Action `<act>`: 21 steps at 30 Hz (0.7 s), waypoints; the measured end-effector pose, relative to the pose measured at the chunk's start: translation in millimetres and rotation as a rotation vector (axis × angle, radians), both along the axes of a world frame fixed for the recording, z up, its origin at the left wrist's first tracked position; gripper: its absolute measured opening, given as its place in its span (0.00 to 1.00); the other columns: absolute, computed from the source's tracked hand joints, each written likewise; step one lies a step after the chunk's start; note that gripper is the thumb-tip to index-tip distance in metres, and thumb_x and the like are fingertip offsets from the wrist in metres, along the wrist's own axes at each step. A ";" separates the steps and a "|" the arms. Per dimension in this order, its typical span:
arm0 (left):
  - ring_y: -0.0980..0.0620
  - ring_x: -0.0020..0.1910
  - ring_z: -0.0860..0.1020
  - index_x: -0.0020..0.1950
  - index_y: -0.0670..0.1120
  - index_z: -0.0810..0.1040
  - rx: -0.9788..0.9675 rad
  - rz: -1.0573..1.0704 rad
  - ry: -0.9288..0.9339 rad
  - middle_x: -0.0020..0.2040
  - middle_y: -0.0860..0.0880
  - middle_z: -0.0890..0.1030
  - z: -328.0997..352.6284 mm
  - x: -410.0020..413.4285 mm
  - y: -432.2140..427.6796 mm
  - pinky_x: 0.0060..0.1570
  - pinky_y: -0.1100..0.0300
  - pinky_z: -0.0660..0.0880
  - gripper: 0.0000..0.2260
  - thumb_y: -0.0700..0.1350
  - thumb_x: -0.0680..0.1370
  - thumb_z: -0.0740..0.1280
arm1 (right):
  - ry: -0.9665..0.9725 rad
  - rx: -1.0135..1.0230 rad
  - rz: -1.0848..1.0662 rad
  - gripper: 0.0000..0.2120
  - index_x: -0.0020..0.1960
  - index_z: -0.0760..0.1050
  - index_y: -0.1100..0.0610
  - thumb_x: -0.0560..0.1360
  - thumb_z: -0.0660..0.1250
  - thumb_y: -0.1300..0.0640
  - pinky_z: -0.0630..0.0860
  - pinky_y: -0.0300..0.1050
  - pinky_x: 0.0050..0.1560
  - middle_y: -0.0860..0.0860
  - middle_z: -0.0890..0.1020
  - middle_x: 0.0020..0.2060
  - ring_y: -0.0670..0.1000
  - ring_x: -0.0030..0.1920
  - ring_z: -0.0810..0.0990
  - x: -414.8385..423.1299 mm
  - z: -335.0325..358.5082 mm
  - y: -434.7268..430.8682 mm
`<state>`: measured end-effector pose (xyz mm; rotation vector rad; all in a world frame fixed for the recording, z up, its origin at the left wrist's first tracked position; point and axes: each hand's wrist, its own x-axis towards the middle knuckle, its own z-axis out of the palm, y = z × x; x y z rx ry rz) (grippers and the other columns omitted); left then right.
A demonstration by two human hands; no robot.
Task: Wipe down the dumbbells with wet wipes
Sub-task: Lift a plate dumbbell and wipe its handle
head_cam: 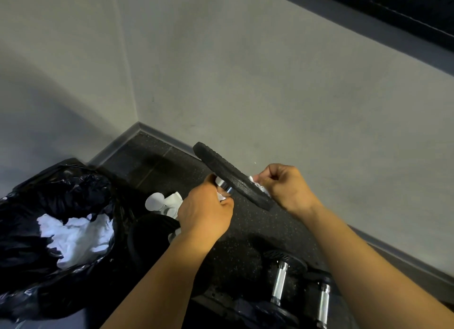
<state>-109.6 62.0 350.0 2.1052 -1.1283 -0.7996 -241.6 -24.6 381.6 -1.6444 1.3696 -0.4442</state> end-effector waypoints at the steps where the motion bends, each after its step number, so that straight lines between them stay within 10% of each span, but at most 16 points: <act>1: 0.52 0.42 0.75 0.55 0.49 0.74 0.008 -0.004 0.003 0.43 0.53 0.76 -1.1 0.9 -0.1 0.40 0.58 0.70 0.07 0.47 0.78 0.65 | -0.024 -0.006 0.003 0.09 0.38 0.74 0.64 0.75 0.69 0.61 0.63 0.29 0.21 0.43 0.72 0.18 0.40 0.18 0.66 -0.9 2.7 4.3; 14: 0.48 0.39 0.77 0.33 0.53 0.67 0.015 -0.108 0.026 0.33 0.54 0.74 -4.9 1.0 0.2 0.37 0.58 0.70 0.13 0.46 0.75 0.66 | -0.263 -0.118 0.286 0.09 0.43 0.74 0.65 0.77 0.65 0.59 0.66 0.34 0.24 0.54 0.73 0.27 0.44 0.24 0.68 37.0 45.2 31.2; 21: 0.48 0.37 0.75 0.31 0.52 0.66 -0.039 -0.145 0.064 0.31 0.54 0.72 -8.7 -7.8 1.1 0.38 0.58 0.69 0.15 0.48 0.76 0.66 | -0.042 -0.201 0.253 0.09 0.42 0.72 0.59 0.78 0.64 0.56 0.68 0.35 0.33 0.45 0.73 0.28 0.41 0.27 0.69 53.2 18.0 -9.5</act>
